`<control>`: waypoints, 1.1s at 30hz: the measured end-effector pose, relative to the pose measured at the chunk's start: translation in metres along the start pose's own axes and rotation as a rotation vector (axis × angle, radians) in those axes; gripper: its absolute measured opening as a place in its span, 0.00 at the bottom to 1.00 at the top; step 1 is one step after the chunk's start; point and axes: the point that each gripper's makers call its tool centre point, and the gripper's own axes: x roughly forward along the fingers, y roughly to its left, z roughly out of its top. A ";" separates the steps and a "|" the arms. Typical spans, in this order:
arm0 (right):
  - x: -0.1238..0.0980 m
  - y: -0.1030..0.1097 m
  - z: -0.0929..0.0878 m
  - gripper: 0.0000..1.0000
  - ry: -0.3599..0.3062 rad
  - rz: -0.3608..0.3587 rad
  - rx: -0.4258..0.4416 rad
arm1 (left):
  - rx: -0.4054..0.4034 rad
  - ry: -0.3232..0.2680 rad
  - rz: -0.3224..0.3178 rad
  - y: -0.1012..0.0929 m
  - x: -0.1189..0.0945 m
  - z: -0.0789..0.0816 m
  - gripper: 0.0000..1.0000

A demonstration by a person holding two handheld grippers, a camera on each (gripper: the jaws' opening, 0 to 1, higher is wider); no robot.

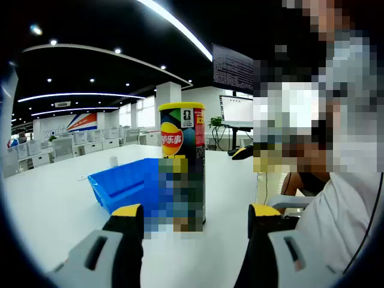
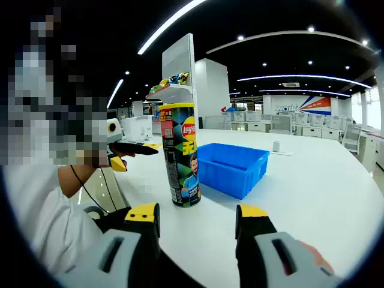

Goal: Open the lid of the chip container on the table, take out the chips, place them into the box in front of the container, and close the lid

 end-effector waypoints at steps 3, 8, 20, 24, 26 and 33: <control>0.000 -0.001 0.000 0.53 -0.003 -0.001 0.010 | 0.006 0.004 0.004 0.001 0.000 0.000 0.77; -0.001 -0.004 0.002 0.53 -0.010 -0.014 0.018 | 0.006 0.010 0.007 0.001 0.000 -0.001 0.77; 0.001 -0.007 0.000 0.58 -0.006 -0.022 0.026 | -0.020 0.037 0.023 0.005 -0.002 -0.006 0.78; 0.001 -0.007 0.000 0.58 -0.008 -0.019 0.016 | -0.034 0.038 0.022 0.005 -0.003 -0.007 0.78; 0.001 -0.007 0.001 0.60 -0.007 -0.021 0.018 | -0.032 0.053 0.012 0.004 -0.003 -0.010 0.78; 0.001 -0.007 0.006 0.61 -0.014 -0.032 0.018 | 0.000 0.047 0.006 0.002 -0.001 -0.006 0.79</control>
